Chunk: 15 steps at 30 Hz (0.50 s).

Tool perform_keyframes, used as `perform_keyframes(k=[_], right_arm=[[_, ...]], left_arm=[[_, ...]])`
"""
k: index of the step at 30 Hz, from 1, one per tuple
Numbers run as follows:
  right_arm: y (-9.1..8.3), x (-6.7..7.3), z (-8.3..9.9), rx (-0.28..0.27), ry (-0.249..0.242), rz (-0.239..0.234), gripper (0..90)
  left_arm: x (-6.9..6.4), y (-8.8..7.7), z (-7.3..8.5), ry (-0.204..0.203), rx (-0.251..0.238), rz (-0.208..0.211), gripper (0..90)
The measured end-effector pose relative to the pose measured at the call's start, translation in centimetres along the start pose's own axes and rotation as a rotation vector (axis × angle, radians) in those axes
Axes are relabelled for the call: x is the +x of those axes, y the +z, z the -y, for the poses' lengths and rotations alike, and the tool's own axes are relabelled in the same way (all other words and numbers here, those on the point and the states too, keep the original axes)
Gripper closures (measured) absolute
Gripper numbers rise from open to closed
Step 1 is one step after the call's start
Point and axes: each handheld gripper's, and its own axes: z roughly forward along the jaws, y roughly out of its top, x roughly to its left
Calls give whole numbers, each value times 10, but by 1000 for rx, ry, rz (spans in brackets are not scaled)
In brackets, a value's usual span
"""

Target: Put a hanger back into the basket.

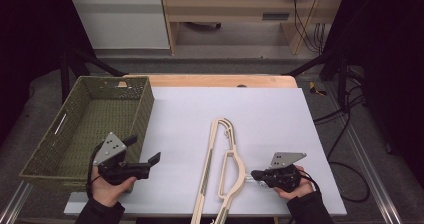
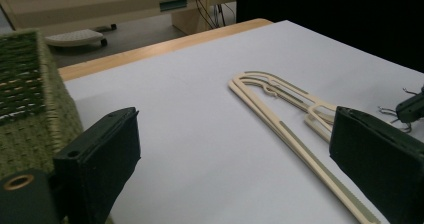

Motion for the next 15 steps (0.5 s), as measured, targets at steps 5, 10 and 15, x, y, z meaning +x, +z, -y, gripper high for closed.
perform_keyframes(k=[5, 10, 15], right_arm=[[-2, 3, -7, 16, 9, -15, 888], [-5, 5, -12, 10, 6, -13, 889], [-5, 7, -14, 12, 11, -18, 890]], left_arm=[[-27, 15, -2, 26, 37, 56, 74], [-60, 37, -5, 61, 89, 118, 95], [-88, 61, -4, 81, 119, 167, 137]])
